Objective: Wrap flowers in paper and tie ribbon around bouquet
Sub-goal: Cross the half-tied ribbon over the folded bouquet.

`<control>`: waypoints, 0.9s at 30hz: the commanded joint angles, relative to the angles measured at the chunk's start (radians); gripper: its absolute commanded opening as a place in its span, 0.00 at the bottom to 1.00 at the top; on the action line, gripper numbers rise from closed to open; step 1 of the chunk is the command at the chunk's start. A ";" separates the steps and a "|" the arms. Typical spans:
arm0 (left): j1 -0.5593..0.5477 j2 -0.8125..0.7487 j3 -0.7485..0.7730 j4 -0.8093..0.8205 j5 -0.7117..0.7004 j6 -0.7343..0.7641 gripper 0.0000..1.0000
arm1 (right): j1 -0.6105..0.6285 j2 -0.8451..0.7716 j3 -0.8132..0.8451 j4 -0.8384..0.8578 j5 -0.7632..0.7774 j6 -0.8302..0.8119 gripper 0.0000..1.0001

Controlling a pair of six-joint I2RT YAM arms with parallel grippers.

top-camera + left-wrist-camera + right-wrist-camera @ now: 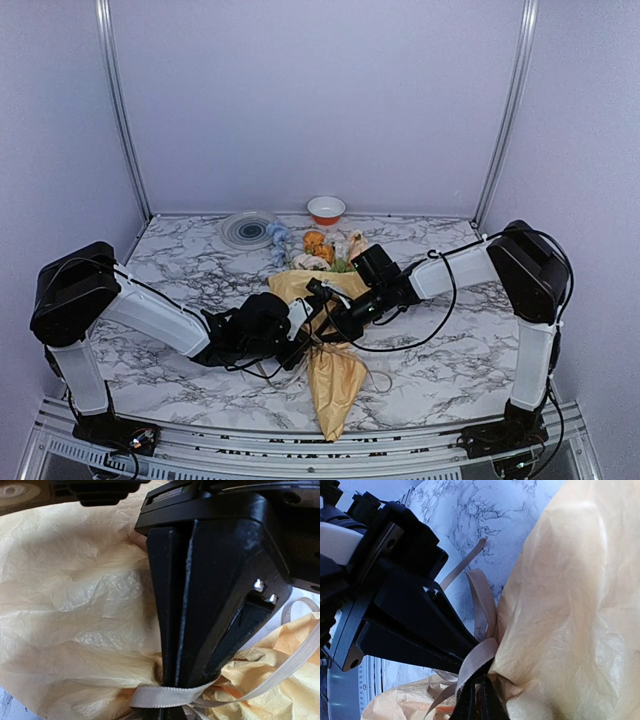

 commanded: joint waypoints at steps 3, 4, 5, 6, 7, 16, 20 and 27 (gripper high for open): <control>0.008 0.002 -0.003 0.050 0.007 -0.015 0.00 | 0.008 -0.005 0.031 -0.041 0.022 -0.010 0.00; 0.007 0.001 -0.007 0.055 0.006 -0.017 0.00 | 0.007 -0.012 0.031 -0.045 0.030 -0.011 0.00; 0.008 -0.002 -0.012 0.061 0.005 -0.018 0.00 | 0.007 -0.018 0.029 -0.044 0.035 -0.011 0.00; 0.008 -0.004 -0.016 0.066 0.003 -0.019 0.00 | 0.006 -0.025 0.029 -0.044 0.037 -0.012 0.00; 0.007 -0.007 -0.020 0.072 -0.002 -0.019 0.00 | 0.007 -0.031 0.028 -0.044 0.040 -0.010 0.00; 0.008 -0.057 -0.069 0.084 -0.006 0.001 0.23 | 0.000 -0.063 0.020 -0.011 0.098 0.024 0.00; 0.007 -0.098 -0.107 0.095 0.015 0.025 0.23 | 0.001 -0.073 0.019 0.000 0.129 0.033 0.00; 0.008 -0.107 -0.129 0.122 -0.005 0.053 0.22 | 0.002 -0.074 0.014 0.004 0.090 0.028 0.00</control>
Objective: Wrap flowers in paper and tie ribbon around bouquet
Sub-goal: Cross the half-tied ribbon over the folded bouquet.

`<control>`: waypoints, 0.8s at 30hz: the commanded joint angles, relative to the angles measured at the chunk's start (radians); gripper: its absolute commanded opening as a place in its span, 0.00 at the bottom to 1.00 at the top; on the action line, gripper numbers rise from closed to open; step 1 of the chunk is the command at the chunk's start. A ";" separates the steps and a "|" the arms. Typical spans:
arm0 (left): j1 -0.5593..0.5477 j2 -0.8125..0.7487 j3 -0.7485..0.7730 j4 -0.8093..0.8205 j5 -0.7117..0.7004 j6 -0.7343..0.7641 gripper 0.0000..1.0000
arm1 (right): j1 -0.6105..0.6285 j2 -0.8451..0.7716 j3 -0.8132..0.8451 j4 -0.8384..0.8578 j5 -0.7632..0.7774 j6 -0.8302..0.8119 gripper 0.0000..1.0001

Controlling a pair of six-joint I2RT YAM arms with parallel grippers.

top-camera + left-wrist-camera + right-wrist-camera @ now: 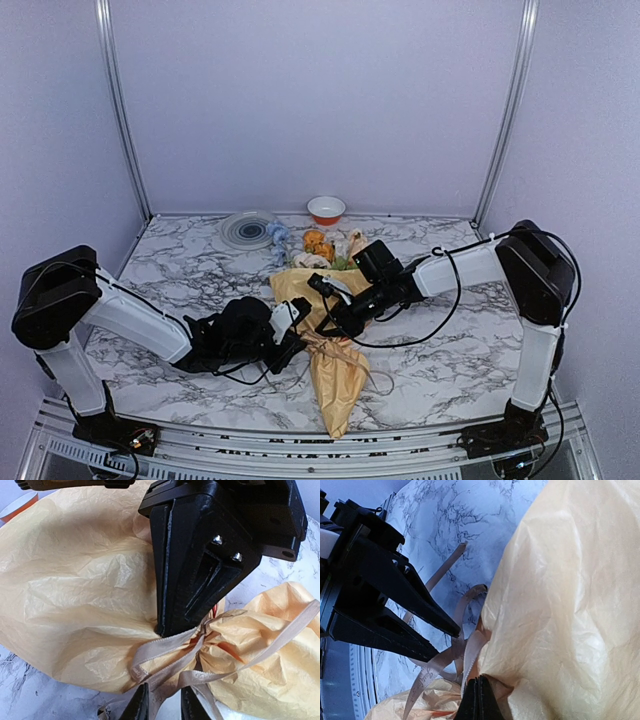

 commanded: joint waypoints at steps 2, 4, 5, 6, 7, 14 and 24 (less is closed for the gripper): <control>0.007 0.008 0.014 0.038 -0.011 0.028 0.22 | 0.002 -0.030 0.016 0.026 -0.031 0.006 0.00; 0.005 0.031 0.035 0.038 -0.006 0.027 0.22 | 0.004 -0.023 0.015 0.024 -0.042 0.007 0.05; 0.007 0.043 0.038 0.037 -0.009 0.028 0.21 | 0.003 -0.017 0.018 0.017 -0.046 0.005 0.08; 0.007 0.054 0.051 0.036 -0.015 0.029 0.20 | 0.005 -0.011 0.020 0.014 -0.056 0.002 0.10; 0.007 0.065 0.069 0.036 -0.025 0.029 0.19 | 0.005 -0.005 0.021 0.010 -0.066 0.000 0.11; 0.007 0.096 0.105 0.010 -0.063 0.027 0.12 | 0.005 0.032 0.032 -0.001 -0.130 -0.012 0.14; 0.006 0.112 0.121 0.007 -0.076 0.015 0.03 | 0.017 0.076 0.059 0.004 -0.145 0.015 0.25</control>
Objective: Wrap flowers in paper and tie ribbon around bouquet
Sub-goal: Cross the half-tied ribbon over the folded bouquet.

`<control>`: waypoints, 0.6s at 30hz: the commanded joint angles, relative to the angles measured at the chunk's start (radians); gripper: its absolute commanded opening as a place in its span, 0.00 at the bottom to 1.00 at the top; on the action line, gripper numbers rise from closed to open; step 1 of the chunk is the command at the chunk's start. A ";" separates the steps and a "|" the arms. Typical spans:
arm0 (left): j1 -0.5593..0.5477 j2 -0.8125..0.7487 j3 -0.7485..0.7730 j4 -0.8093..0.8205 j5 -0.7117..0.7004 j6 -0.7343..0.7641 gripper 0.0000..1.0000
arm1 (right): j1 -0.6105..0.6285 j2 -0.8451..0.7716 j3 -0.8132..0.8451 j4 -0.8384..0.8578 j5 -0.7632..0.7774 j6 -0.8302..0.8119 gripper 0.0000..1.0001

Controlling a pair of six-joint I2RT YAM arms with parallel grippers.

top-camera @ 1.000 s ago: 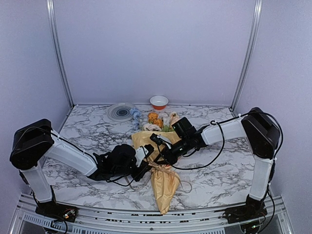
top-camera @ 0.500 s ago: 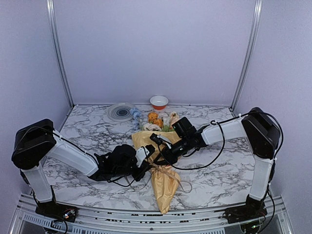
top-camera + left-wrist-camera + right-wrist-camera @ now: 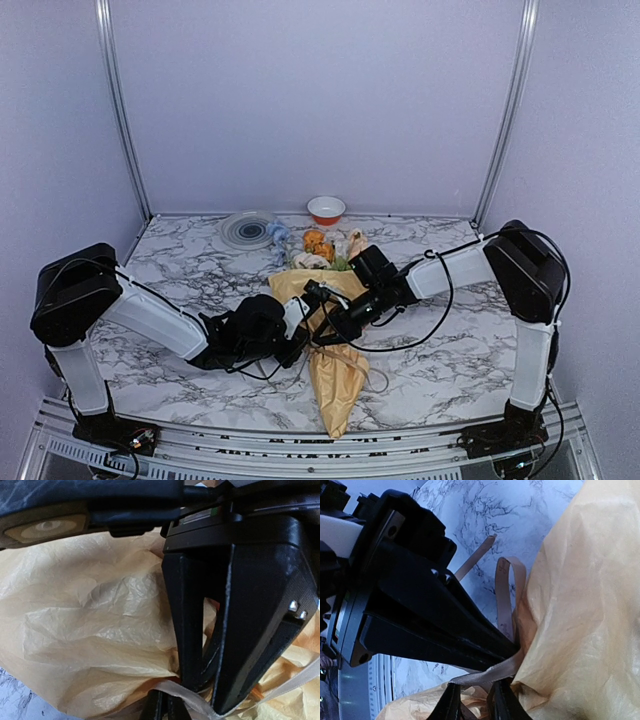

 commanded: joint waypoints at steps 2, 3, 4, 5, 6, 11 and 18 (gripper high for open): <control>0.006 0.019 0.038 -0.003 0.002 -0.009 0.03 | 0.012 0.020 0.043 0.015 0.008 0.023 0.26; 0.007 0.018 0.038 -0.003 0.005 -0.010 0.03 | 0.013 0.022 0.043 0.018 0.019 0.027 0.26; 0.006 0.017 0.038 -0.002 0.008 -0.014 0.02 | 0.013 0.023 0.044 0.017 0.033 0.031 0.26; 0.006 0.015 0.038 -0.001 0.013 -0.015 0.02 | 0.013 0.025 0.046 0.015 0.043 0.033 0.26; 0.007 0.013 0.038 0.001 0.018 -0.019 0.02 | 0.012 0.028 0.048 0.014 0.054 0.035 0.26; 0.007 0.002 0.017 0.042 0.058 -0.039 0.02 | 0.012 0.031 0.047 0.034 0.090 0.069 0.19; 0.006 -0.010 -0.004 0.077 0.096 -0.056 0.02 | 0.008 0.008 0.036 0.065 0.113 0.097 0.00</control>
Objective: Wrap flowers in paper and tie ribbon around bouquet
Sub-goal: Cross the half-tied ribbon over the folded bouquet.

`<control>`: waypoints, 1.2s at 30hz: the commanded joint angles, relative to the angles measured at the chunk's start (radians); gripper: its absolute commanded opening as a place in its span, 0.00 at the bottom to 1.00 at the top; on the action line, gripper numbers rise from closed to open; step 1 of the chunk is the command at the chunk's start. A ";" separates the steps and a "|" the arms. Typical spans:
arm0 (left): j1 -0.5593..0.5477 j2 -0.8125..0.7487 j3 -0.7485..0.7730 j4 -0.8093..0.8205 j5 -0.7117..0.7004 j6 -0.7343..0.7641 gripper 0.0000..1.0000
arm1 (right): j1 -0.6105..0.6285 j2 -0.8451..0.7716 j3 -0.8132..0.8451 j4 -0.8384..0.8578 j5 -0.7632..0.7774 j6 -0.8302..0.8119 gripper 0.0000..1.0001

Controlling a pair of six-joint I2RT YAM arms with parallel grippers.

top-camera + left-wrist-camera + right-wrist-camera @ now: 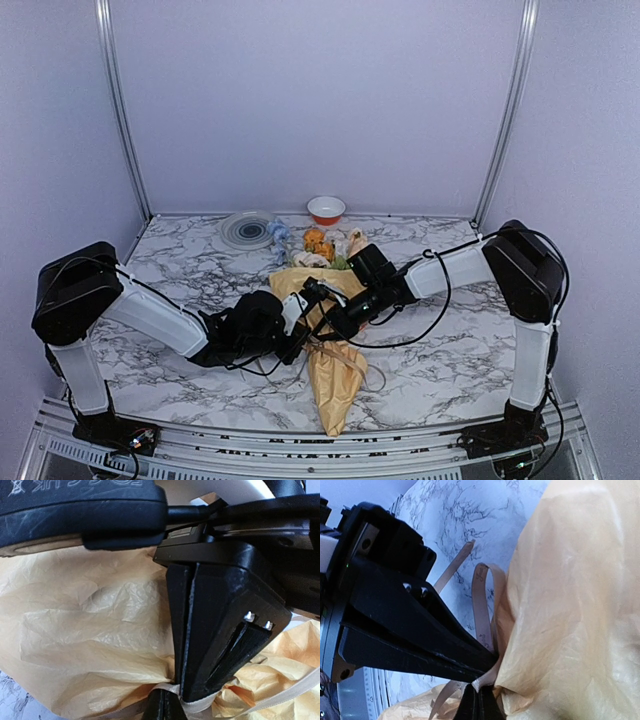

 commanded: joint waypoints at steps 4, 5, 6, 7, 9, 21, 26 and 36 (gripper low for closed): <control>-0.001 -0.031 -0.030 0.064 0.039 -0.018 0.02 | -0.009 -0.030 0.006 0.054 0.070 0.036 0.00; -0.001 -0.035 -0.035 0.065 0.035 -0.017 0.02 | -0.010 -0.039 0.001 0.057 0.077 0.037 0.00; 0.002 -0.036 -0.038 0.066 0.032 -0.016 0.03 | -0.013 -0.048 -0.006 0.063 0.080 0.039 0.00; 0.003 -0.036 -0.040 0.067 0.032 -0.014 0.03 | -0.015 -0.053 -0.011 0.069 0.081 0.041 0.00; 0.007 -0.035 -0.042 0.065 0.031 -0.013 0.03 | -0.017 -0.062 -0.020 0.080 0.078 0.048 0.00; 0.009 -0.043 -0.050 0.066 0.006 -0.016 0.15 | -0.035 -0.076 -0.050 0.125 0.010 0.071 0.00; 0.009 -0.089 -0.091 0.066 0.022 0.005 0.17 | -0.037 -0.078 -0.036 0.073 0.101 0.055 0.00; 0.012 -0.236 -0.185 0.065 0.104 0.105 0.33 | -0.037 -0.103 -0.040 0.056 0.150 0.036 0.00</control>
